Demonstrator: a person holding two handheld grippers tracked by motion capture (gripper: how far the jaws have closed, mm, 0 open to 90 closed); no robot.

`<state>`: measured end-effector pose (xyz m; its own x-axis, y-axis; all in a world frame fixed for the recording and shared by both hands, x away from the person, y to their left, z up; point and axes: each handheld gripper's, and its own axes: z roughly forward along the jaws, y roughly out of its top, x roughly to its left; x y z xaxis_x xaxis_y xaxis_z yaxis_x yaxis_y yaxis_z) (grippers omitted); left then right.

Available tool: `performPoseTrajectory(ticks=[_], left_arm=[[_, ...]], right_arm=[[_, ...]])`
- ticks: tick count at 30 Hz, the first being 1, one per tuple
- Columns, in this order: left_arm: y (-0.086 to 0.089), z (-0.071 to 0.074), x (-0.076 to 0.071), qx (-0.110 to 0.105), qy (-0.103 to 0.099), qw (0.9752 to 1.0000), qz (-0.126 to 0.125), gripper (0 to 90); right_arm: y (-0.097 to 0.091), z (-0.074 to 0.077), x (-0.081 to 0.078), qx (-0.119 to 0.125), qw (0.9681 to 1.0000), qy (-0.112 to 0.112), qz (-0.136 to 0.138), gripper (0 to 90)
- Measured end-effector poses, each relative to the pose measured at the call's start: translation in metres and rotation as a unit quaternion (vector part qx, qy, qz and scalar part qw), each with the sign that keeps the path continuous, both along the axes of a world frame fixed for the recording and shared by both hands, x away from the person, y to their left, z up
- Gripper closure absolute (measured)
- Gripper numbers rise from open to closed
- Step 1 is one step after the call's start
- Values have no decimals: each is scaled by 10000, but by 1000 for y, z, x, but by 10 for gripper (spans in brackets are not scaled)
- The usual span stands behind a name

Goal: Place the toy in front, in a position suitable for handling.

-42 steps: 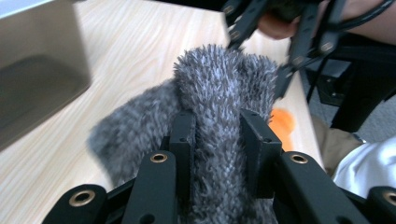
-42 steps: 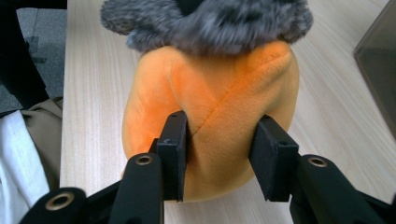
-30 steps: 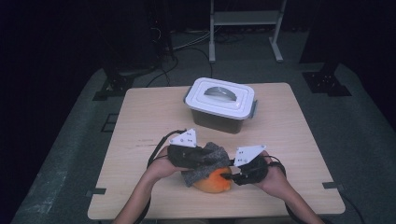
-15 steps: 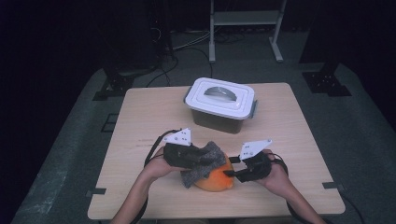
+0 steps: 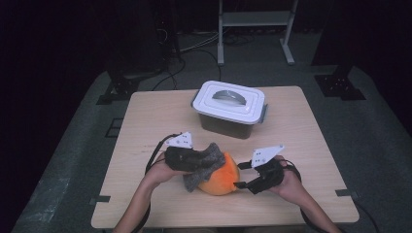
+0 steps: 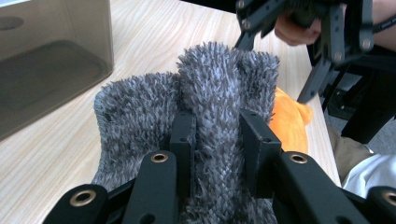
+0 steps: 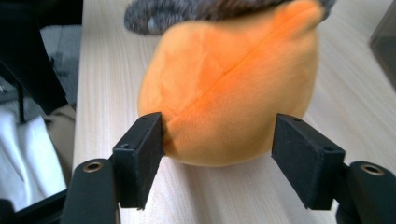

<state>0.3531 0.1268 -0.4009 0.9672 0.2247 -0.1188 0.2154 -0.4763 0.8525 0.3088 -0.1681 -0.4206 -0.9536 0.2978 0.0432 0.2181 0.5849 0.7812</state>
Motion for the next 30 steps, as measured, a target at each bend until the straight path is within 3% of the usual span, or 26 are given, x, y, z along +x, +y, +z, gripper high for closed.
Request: performPoseTrajectory(ticks=[2,6,10,13,14,16,18,20,25,30], left_arm=[[-2,2,-1,64,-69,10000,4,688],[-5,7,-5,71,-135,9998,-110,688],[-16,19,-17,-26,-271,9981,-554,687],[-28,23,-25,137,-413,9960,-779,683],[-30,22,-26,251,-473,9954,-796,682],[-28,19,-25,278,-467,9954,-789,684],[-22,16,-21,385,-493,9963,-581,686],[-14,14,-16,367,-458,9973,-439,687],[-3,12,-10,279,-391,9985,-245,686],[-2,11,-8,217,-345,9989,-237,686]], right_arm=[[5,-1,-1,-50,10000,-17,31,353],[9,3,-2,-87,9998,14,-160,515],[10,6,-3,46,9996,136,-244,584],[11,7,-1,115,9992,237,-302,614],[11,7,-1,103,9991,260,-309,619],[9,6,0,67,9990,308,-332,635],[8,5,1,67,9987,321,-388,639],[7,6,1,105,9986,318,-413,632],[5,7,-1,200,9997,99,-80,462],[9,3,-4,-111,9997,-218,100,380]])
